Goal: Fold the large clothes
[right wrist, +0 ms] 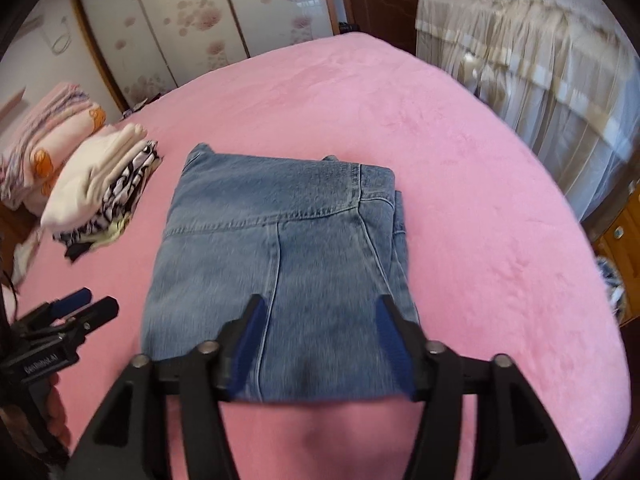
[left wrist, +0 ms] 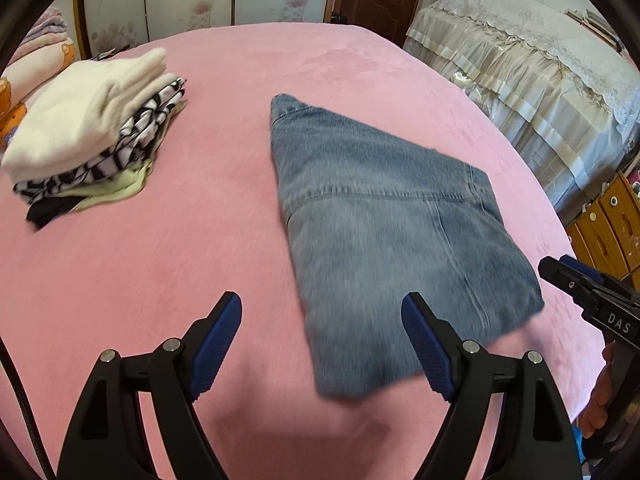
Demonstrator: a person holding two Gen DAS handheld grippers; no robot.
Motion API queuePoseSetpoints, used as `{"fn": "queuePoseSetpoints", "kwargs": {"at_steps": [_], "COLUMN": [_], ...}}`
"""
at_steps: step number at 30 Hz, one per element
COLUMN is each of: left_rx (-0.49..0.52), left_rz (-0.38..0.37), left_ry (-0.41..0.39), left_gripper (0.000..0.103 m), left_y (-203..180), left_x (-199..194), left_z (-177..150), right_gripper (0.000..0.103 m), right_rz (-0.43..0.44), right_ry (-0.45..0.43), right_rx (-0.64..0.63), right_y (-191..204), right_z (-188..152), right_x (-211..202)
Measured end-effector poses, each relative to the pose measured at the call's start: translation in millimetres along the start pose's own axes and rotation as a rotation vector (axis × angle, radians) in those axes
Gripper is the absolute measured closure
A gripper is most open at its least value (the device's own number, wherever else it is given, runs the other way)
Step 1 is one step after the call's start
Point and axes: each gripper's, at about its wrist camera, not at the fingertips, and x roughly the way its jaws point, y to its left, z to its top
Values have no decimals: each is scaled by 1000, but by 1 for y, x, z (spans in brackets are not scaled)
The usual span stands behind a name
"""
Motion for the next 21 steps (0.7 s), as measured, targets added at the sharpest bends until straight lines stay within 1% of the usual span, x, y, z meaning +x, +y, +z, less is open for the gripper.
{"fn": "queuePoseSetpoints", "kwargs": {"at_steps": [4,6,9,12,15,21], "left_rx": [13,20,32,39,40,42], "left_rz": [3,-3,-11,-26,-53,-59], "left_ry": [12,10,7,15,32,62], "left_gripper": [22,22,22,22,22,21], "left_y": [-1,-2,-3,-6,-6,-6], "left_x": [-19,-28,-36,-41,-42,-33], "left_z": [-12,-14,-12,-9,-4,5], "right_gripper": [38,38,38,37,38,38], "right_rz": [-26,-40,-34,-29,-3,25], "right_ry": [-3,-6,-7,4,34,89], "right_rx": [-63,-83,-122,-126,-118,-82], "right_y": [13,16,20,19,15,-2], "right_z": [-11,-15,-17,-17,-13,-7], "right_x": [-20,-27,-38,-43,-43,-36]}}
